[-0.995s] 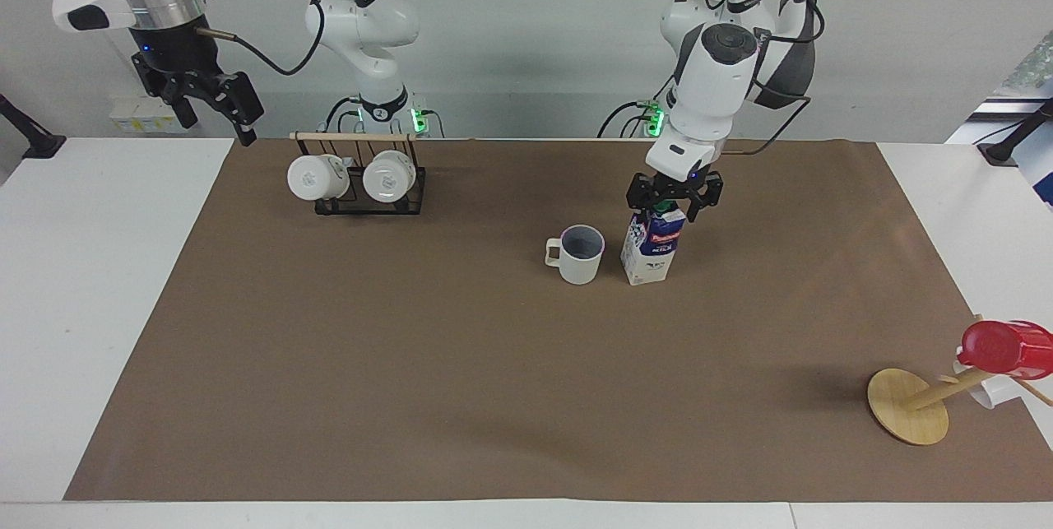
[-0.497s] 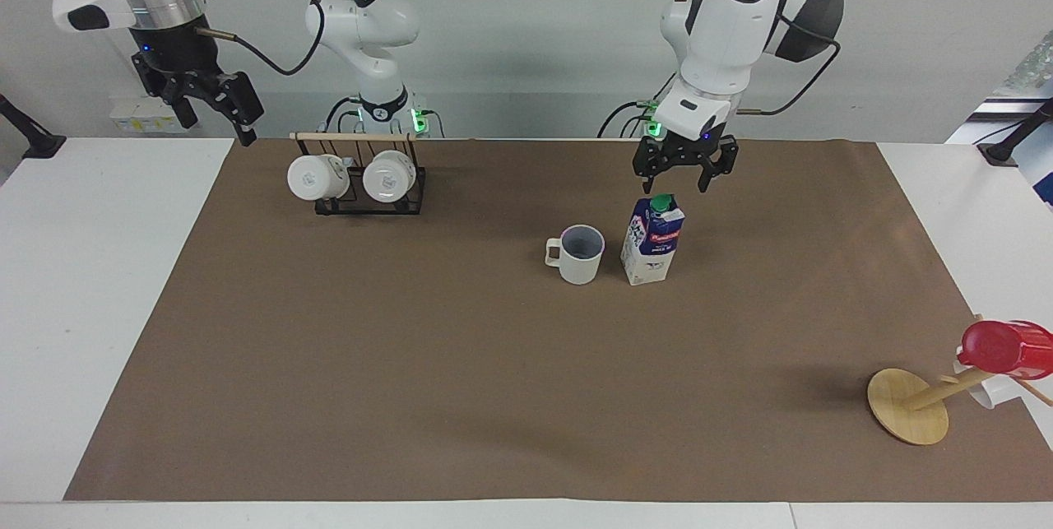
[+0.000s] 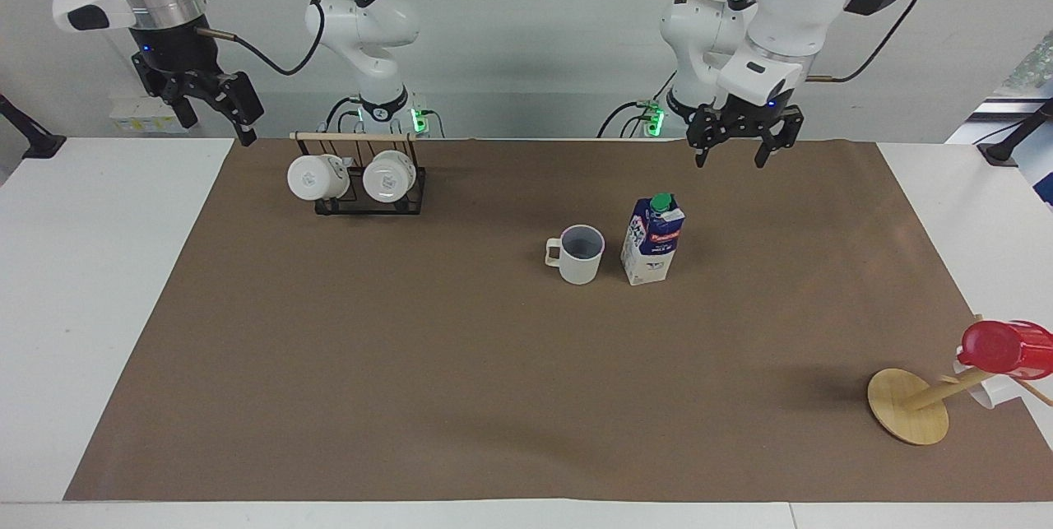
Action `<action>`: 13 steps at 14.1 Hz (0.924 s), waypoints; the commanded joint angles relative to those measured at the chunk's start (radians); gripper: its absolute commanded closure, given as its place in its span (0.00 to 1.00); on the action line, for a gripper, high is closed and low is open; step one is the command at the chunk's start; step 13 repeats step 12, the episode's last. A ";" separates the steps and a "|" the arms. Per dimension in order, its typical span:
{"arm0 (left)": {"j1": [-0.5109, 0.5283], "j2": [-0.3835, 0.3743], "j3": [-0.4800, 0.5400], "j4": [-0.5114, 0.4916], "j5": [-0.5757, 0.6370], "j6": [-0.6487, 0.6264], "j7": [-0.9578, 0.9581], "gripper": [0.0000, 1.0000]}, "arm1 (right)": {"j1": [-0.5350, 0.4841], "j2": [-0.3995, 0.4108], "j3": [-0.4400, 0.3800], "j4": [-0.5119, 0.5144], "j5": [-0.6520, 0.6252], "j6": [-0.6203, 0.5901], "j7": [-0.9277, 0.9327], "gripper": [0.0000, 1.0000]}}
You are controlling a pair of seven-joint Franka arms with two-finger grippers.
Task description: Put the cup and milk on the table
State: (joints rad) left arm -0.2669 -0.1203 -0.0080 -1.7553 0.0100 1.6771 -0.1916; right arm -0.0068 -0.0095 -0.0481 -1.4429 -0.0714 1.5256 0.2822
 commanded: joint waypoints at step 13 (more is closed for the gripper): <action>0.147 -0.001 -0.007 0.039 -0.007 -0.071 0.112 0.00 | -0.007 -0.001 0.004 0.009 0.015 -0.016 -0.020 0.00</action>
